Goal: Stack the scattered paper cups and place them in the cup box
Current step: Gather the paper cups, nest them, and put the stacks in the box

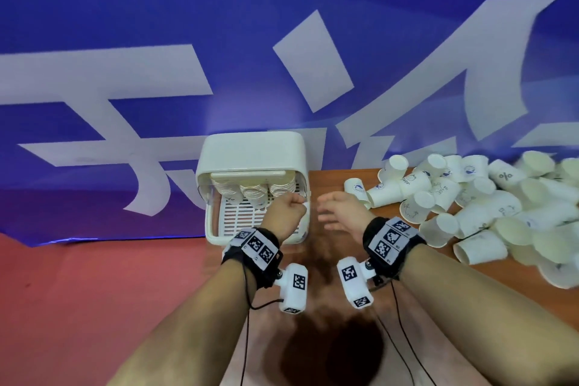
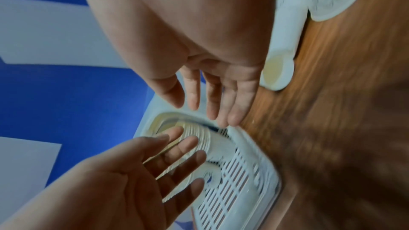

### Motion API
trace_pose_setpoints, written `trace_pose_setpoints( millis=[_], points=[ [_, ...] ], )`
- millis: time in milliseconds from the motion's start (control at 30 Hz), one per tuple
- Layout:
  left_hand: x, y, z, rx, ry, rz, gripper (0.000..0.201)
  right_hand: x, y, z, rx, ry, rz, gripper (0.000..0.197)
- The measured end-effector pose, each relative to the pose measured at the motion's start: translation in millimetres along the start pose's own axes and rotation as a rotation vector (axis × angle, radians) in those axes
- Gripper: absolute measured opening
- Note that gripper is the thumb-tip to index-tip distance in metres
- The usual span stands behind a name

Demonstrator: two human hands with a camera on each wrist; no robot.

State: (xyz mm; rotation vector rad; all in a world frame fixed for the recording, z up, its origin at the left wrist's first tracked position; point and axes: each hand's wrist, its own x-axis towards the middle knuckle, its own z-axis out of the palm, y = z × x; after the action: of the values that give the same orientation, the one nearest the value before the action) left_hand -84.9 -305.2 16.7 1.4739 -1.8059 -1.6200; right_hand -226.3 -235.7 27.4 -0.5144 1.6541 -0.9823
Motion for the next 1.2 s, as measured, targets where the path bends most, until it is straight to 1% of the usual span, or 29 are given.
trace_pose_setpoints(
  millis=[167, 267, 367, 500, 600, 733, 767, 867, 900, 1033, 1100, 1200],
  points=[
    [0.7, 17.6, 51.2, 0.057, -0.003, 0.045, 0.011, -16.7, 1.7, -64.5, -0.130, 0.040, -0.038, 0.013],
    [6.6, 27.8, 81.1, 0.082, -0.024, 0.027, 0.012, -20.4, 2.3, -104.4, -0.238, 0.057, -0.077, 0.014],
    [14.3, 34.5, 108.1, 0.106, 0.000, 0.005, 0.012, -21.2, 6.6, -142.8, -0.361, 0.092, -0.116, 0.018],
    [23.0, 36.7, 137.3, 0.142, 0.038, -0.037, 0.027, -14.7, 15.4, -188.4, -0.517, 0.137, -0.158, 0.027],
    [31.6, 35.8, 151.6, 0.151, 0.077, -0.073, 0.032, -2.7, 20.8, -214.3, -0.608, 0.105, -0.188, 0.032],
    [47.8, 28.1, 163.2, 0.191, 0.126, -0.148, 0.040, 19.9, 24.8, -232.7, -0.789, 0.041, -0.277, 0.040],
    [52.6, 25.7, 166.2, 0.213, 0.140, -0.170, 0.046, 25.4, 24.8, -235.9, -0.828, 0.030, -0.300, 0.041],
    [69.6, 20.3, 177.7, 0.265, 0.181, -0.239, 0.074, 43.2, 26.2, -246.1, -0.894, 0.006, -0.360, 0.043],
    [74.3, 20.4, 181.5, 0.279, 0.201, -0.259, 0.078, 48.7, 27.2, -249.4, -0.905, -0.004, -0.378, 0.043],
    [92.0, 18.7, 195.7, 0.274, 0.284, -0.349, 0.078, 66.5, 30.7, -261.5, -0.897, -0.030, -0.411, 0.045],
    [100.4, 15.9, 200.7, 0.252, 0.272, -0.400, 0.079, 74.2, 33.2, -266.4, -0.882, -0.040, -0.419, 0.046],
    [111.9, 8.6, 203.9, 0.221, 0.258, -0.428, 0.081, 84.7, 37.7, -270.5, -0.887, -0.025, -0.458, 0.047]
  ],
)
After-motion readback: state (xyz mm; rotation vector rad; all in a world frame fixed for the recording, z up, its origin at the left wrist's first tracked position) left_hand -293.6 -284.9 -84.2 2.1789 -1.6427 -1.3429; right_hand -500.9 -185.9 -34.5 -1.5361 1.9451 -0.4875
